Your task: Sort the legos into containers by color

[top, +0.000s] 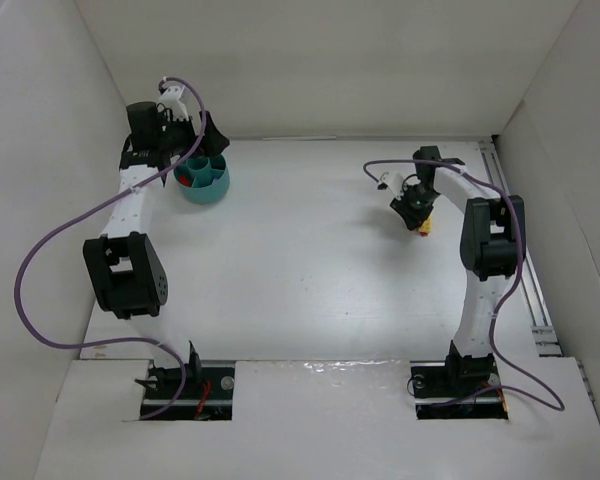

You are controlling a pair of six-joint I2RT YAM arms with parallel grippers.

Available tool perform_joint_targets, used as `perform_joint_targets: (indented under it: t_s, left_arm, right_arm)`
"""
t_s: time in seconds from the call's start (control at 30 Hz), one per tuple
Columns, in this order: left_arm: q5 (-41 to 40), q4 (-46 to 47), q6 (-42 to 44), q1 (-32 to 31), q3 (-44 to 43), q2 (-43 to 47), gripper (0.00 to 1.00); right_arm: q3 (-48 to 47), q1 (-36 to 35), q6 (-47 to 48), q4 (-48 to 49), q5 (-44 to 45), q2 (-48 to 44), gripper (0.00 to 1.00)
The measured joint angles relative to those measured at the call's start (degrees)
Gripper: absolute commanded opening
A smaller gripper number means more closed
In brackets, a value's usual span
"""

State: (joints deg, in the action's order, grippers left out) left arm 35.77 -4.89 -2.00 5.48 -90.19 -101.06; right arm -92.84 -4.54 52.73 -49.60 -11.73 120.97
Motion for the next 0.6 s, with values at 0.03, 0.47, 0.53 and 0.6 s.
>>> perform_joint_targets:
  t_s: [0.03,0.47,0.53,0.6]
  left_arm:
    - [-0.04,0.02,-0.07,0.00,0.00,-0.07,1.00]
    - [10.47,0.79,-2.97,-0.48,0.85,-0.13,0.95]
    - [12.20,0.52,-3.63,-1.33,1.22,-0.15,0.89]
    - [14.01,0.11,-4.09,-2.73,1.18,-0.63,0.75]
  right_arm:
    - [0.00,0.00,0.00,-0.07,0.11,0.00,0.27]
    - [-12.72,-6.95,-16.41,-1.03,-14.40,-2.05,0.10]
    - [-13.75,-10.93,-21.33,3.34,-17.49,-4.13,0.10]
    - [-14.25,-15.39,-26.43,8.90,-20.06,-5.92,0.08]
